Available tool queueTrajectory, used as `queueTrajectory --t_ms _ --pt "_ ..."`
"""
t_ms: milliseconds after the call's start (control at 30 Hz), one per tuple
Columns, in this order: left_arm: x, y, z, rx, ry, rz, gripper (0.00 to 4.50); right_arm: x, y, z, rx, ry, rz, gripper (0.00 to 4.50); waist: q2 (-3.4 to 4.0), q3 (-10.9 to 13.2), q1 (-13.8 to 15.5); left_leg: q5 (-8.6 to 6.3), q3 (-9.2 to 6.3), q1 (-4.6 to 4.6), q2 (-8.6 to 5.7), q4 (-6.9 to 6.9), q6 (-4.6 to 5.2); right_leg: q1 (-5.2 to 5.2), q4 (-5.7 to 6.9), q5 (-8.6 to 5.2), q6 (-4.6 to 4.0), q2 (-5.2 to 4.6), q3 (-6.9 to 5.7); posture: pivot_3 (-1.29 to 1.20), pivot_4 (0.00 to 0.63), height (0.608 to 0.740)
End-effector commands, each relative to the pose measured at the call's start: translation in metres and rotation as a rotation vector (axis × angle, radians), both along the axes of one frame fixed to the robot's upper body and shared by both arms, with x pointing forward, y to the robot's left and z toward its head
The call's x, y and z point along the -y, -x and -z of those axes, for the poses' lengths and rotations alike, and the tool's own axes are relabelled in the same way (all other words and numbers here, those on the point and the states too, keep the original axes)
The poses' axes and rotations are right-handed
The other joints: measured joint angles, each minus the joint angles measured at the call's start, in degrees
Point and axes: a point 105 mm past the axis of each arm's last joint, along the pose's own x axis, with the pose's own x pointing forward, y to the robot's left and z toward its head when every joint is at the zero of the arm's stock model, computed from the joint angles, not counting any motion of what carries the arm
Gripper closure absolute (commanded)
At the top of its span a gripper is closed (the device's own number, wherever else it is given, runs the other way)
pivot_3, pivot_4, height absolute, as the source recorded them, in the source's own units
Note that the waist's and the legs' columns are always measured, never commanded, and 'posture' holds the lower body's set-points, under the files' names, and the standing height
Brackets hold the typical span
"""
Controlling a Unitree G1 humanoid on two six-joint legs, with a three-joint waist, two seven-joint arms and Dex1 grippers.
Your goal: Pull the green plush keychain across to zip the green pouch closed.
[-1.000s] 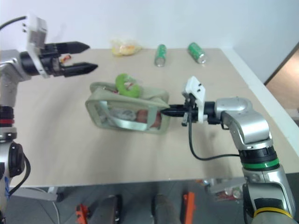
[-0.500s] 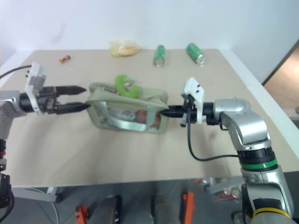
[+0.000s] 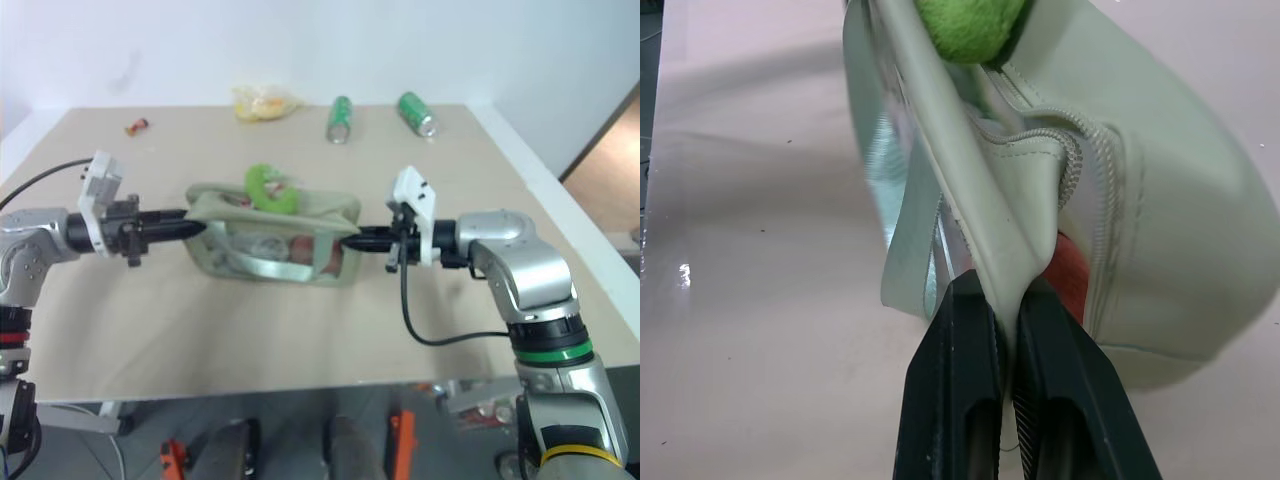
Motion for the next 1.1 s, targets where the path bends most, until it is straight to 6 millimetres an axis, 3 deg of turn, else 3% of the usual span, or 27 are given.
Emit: queueTrajectory --t_ms 33,233,467,533,633,733,800,1100 --pt "0.000 0.003 -0.006 0.023 0.016 0.005 4.48 0.001 0.002 -0.001 0.005 0.008 0.002 4.50 0.00 0.0 0.0 0.00 0.00 0.00 0.00 0.00 0.00 0.00 0.00 0.00 0.00 0.00 0.00 0.00 0.150 0.740" --pt "0.004 0.003 -0.003 0.017 0.022 0.001 4.48 0.007 -0.008 -0.011 0.038 -0.033 0.056 4.50 0.00 0.0 0.0 0.00 0.00 -0.01 -0.01 0.00 0.00 0.00 0.00 0.00 0.00 -0.01 0.00 0.00 0.150 0.740" --pt "0.004 0.001 -0.001 0.017 0.025 -0.012 4.50 0.020 -0.010 -0.033 0.067 -0.092 0.078 2.05 0.00 0.0 0.2 0.00 0.00 -0.02 -0.02 0.01 0.00 0.00 0.00 0.00 0.01 -0.02 0.01 0.00 0.150 0.740" --pt "0.005 0.001 0.001 0.020 0.025 -0.015 4.50 0.022 0.003 -0.044 0.068 -0.139 0.009 1.42 0.00 0.0 0.3 0.00 0.00 -0.03 -0.03 -0.01 0.00 -0.01 -0.01 0.00 0.01 -0.02 0.01 0.00 0.150 0.740" --pt "0.006 0.001 0.002 0.022 0.024 -0.021 4.50 0.028 0.012 -0.063 0.115 -0.192 -0.021 1.42 0.01 0.0 0.5 0.00 0.00 -0.04 -0.03 -0.04 0.00 -0.01 -0.03 -0.02 0.02 -0.02 0.01 0.00 0.150 0.740" --pt "0.006 0.002 0.002 0.023 0.028 -0.028 4.50 0.036 0.012 -0.104 0.204 -0.339 -0.013 1.42 0.05 0.0 0.6 0.00 0.00 -0.02 -0.02 -0.04 0.00 -0.01 -0.03 -0.01 0.01 -0.02 0.01 0.00 0.150 0.740" --pt "0.006 0.003 0.003 0.023 0.028 -0.031 4.50 0.026 0.003 -0.118 0.253 -0.353 0.012 1.42 0.04 0.0 0.6 0.00 0.02 -0.02 -0.03 -0.02 0.00 -0.02 -0.03 0.02 0.01 -0.02 0.03 0.00 0.150 0.740" --pt "0.010 0.003 0.002 0.031 0.034 -0.029 4.50 -0.046 -0.030 -0.108 0.208 -0.270 -0.056 1.42 0.06 0.0 0.5 0.01 0.04 -0.04 -0.02 -0.03 0.02 -0.06 -0.03 0.07 -0.04 -0.01 0.05 0.00 0.150 0.740"
